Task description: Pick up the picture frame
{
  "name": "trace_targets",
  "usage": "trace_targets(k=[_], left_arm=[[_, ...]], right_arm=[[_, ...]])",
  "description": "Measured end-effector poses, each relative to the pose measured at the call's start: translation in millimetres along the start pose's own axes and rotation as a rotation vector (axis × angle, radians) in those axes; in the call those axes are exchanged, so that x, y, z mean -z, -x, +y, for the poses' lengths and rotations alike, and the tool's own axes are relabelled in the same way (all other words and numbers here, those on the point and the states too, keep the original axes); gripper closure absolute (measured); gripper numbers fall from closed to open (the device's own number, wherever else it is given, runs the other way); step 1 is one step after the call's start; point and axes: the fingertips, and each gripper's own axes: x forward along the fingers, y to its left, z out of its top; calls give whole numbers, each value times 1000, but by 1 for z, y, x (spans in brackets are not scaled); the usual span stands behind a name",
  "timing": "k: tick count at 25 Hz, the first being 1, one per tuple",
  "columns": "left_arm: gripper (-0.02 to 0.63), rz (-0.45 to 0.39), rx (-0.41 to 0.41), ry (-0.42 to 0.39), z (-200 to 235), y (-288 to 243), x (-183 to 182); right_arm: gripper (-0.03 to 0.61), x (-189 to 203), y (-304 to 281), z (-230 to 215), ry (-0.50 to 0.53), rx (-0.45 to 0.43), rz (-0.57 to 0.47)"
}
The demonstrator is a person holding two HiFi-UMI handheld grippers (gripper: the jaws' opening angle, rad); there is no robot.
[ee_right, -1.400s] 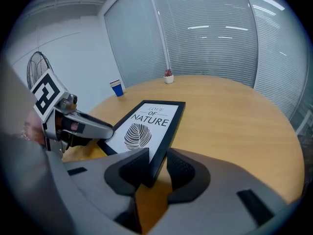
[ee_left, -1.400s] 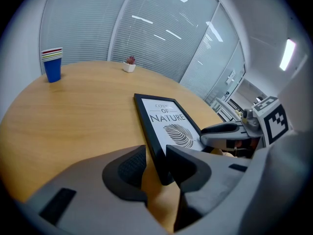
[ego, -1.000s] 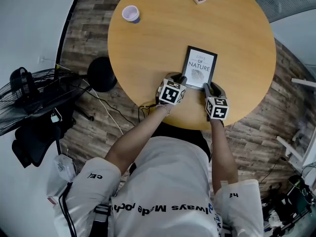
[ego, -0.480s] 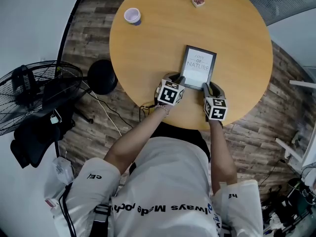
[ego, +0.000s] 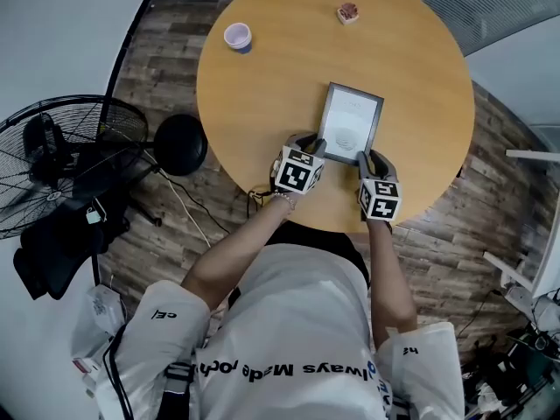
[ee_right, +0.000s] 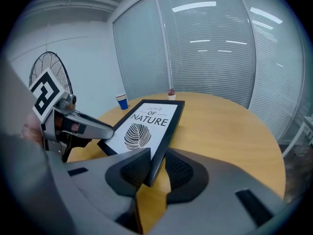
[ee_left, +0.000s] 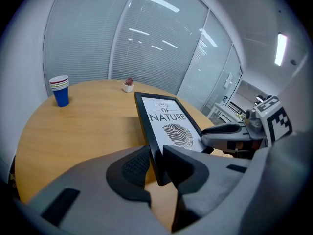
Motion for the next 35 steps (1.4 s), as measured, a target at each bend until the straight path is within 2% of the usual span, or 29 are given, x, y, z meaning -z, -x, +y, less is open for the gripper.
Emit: trace_targets(k=[35], left_arm=[[516,-260,-23,-71,-62,105,-94]], right_arm=[[469,-98,118,5,62,41,-227]])
